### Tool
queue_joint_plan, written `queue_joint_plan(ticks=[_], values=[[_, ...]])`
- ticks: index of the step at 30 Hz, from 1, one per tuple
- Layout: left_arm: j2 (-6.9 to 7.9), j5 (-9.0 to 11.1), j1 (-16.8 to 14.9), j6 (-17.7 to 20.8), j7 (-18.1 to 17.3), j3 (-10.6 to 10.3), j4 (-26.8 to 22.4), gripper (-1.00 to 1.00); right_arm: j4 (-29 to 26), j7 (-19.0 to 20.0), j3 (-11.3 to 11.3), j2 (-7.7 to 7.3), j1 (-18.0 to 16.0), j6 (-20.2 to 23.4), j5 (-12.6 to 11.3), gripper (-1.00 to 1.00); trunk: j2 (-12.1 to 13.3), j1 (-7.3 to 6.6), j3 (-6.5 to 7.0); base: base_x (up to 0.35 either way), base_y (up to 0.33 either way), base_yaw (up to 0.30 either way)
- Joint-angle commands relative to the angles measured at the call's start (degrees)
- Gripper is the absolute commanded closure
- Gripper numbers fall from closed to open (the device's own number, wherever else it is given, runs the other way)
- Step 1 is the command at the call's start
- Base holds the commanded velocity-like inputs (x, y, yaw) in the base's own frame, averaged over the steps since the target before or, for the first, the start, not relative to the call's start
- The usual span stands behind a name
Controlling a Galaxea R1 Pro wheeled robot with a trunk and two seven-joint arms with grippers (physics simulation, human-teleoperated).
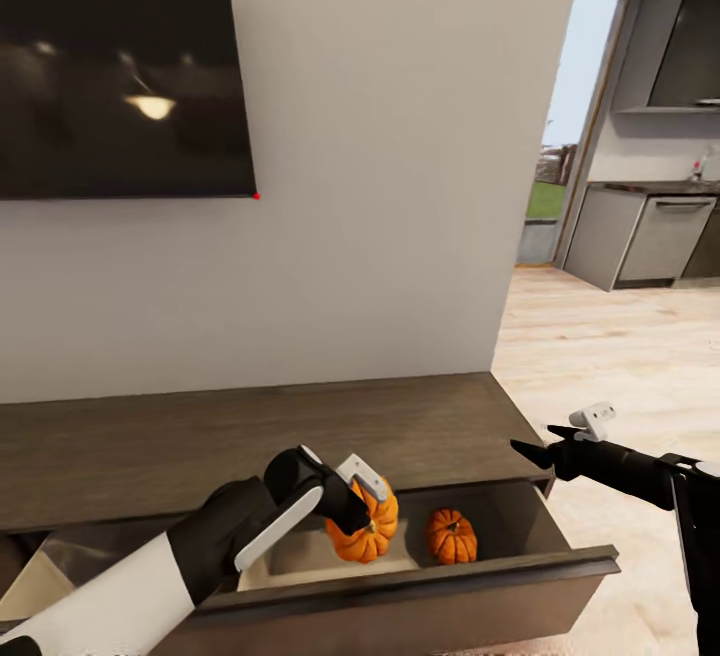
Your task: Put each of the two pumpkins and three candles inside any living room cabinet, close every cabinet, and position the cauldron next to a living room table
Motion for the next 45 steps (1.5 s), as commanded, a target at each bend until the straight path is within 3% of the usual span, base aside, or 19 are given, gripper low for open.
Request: queue_joint_plan(ticks=[1, 5, 11, 14, 16, 21, 24, 30, 34, 43, 45], values=[[-0.19, 0.05, -0.02, -0.26, 0.08, 0.03, 1.58, 1.0, -0.02, 0.09, 0.0, 0.0, 0.0, -0.02, 0.0, -1.0, 0.0, 0.0, 0.03, 0.0, 0.001, -0.287], [-0.42, -0.08, -0.36, -1.41, 0.07, 0.18, 5.95, 1.0, -0.07, 0.39, 0.0, 0.04, 0.0, -0.14, 0.0, -1.0, 0.0, 0.0, 0.14, 0.0, 0.0, -0.287], [-0.31, -0.1, -0.45, -4.44, 0.05, 0.22, 7.62, 1.0, -0.03, 0.29, -0.15, 0.06, 0.0, -1.51, -0.14, -1.0, 0.0, 0.0, 0.22, 0.0, 0.0, -0.153], [-0.34, -1.09, -0.39, -4.9, -1.4, 0.0, 8.94, 1.0, -0.01, 0.43, -0.17, 0.08, 0.01, -1.65, -0.23, -1.0, 0.0, 0.0, 0.22, 0.0, 0.0, -0.012], [-0.08, -3.6, -0.46, -4.68, -4.55, 0.0, 9.12, 1.0, 0.0, 0.48, -0.17, 0.09, 0.04, -1.66, -0.18, -1.0, 0.0, 0.0, 0.22, 0.0, 0.0, -0.004], [0.14, -14.99, -2.03, -4.44, -17.67, 0.29, 12.7, 1.0, -0.02, 0.52, -0.1, 0.16, 0.49, -1.61, -0.19, -1.0, 0.0, 0.0, 0.22, 0.0, 0.0, -0.001], [-0.35, -20.32, -3.12, -4.66, -22.61, 0.55, 14.71, 1.0, -0.07, 0.63, -0.09, 0.17, 0.57, -1.59, -0.27, -1.0, 0.0, 0.0, 0.22, 0.0, 0.0, 0.0], [-0.54, -23.06, -3.25, -5.53, -23.11, 0.27, 15.33, 1.0, -0.09, 0.68, -0.15, 0.15, 0.65, -1.58, -0.58, -1.0, 0.0, 0.0, 0.22, 0.042, 0.0, 0.0], [-1.47, -28.13, -2.56, -7.21, -22.96, 0.25, 15.36, 1.0, -0.09, 0.69, -0.12, 0.16, 0.7, -1.58, -0.61, -1.0, 0.0, 0.0, 0.22, 0.144, -0.014, 0.0], [-3.11, -29.09, -0.93, -8.14, -22.87, 0.02, 17.21, 1.0, -0.09, 0.69, -0.09, 0.16, 0.7, -1.53, -0.64, -1.0, 0.0, 0.0, 0.22, 0.011, -0.001, 0.0], [-4.06, -29.08, -0.79, -9.61, -22.87, 0.05, 19.41, 1.0, -0.09, 0.69, -0.09, 0.17, 0.7, -1.55, -0.64, -1.0, 0.0, 0.0, 0.22, 0.0, 0.0, 0.0]])
